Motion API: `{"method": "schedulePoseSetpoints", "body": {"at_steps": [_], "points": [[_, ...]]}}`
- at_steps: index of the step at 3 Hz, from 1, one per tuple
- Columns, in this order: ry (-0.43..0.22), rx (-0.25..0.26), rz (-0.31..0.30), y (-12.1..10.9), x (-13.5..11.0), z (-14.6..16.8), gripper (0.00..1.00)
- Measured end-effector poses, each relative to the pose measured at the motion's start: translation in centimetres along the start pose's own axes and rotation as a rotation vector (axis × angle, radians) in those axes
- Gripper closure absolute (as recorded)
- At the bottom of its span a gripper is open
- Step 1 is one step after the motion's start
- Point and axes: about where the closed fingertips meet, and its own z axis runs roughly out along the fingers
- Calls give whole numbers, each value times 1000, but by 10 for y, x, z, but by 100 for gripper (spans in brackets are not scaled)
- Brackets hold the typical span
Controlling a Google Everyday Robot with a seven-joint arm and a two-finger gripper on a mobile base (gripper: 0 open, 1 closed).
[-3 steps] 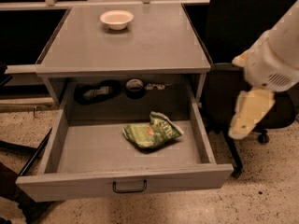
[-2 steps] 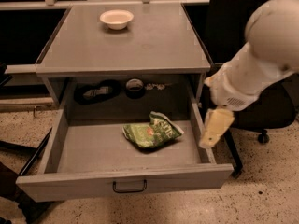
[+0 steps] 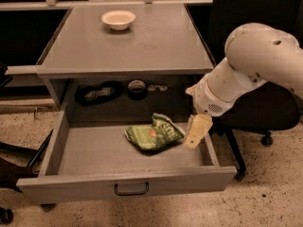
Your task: Pick green jalapeno chip bag from top drawer and place on counter
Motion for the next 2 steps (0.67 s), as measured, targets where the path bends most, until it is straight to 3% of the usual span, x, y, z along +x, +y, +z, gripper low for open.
{"method": "schedulePoseSetpoints", "body": {"at_steps": [1, 2], "points": [[-14, -1, 8, 0, 0, -3, 0], [-65, 60, -5, -4, -15, -64, 0]]}}
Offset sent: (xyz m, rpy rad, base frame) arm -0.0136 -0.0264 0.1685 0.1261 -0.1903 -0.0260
